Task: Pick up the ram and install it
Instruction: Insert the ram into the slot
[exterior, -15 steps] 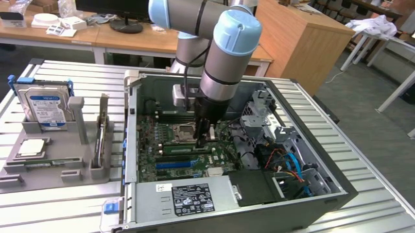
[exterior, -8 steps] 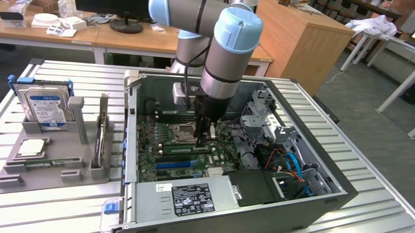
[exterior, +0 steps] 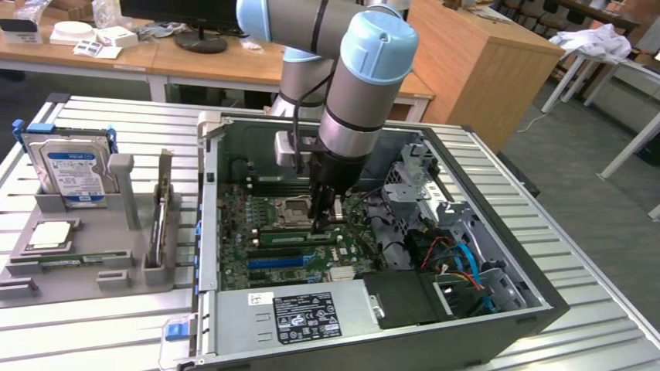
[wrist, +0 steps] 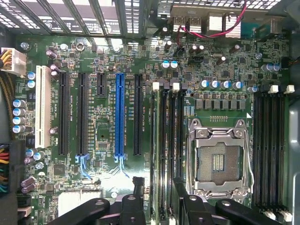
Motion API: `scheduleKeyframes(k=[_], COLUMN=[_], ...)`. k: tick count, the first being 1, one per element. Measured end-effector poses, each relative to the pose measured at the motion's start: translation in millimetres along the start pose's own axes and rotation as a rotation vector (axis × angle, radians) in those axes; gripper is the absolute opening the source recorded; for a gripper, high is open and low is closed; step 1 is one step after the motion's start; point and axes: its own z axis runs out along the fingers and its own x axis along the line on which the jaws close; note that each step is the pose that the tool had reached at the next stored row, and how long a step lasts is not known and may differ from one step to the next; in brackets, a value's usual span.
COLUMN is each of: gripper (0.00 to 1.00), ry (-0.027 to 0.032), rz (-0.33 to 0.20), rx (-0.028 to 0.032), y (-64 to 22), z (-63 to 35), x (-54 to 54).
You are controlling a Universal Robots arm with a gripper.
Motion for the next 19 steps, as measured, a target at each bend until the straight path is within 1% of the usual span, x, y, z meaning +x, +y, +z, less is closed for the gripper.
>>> scheduleKeyframes(k=[4, 7, 19], gripper=[0.37, 0.37, 0.37], ry=[0.0001, 0.0001, 0.0001], rz=[0.0, 0.0, 0.0], rx=[-0.0001, -0.0001, 0.0], y=[0.0, 0.1, 0.4], z=[-2.2, -5.9, -31.0], x=[-0.1, -0.4, -2.3])
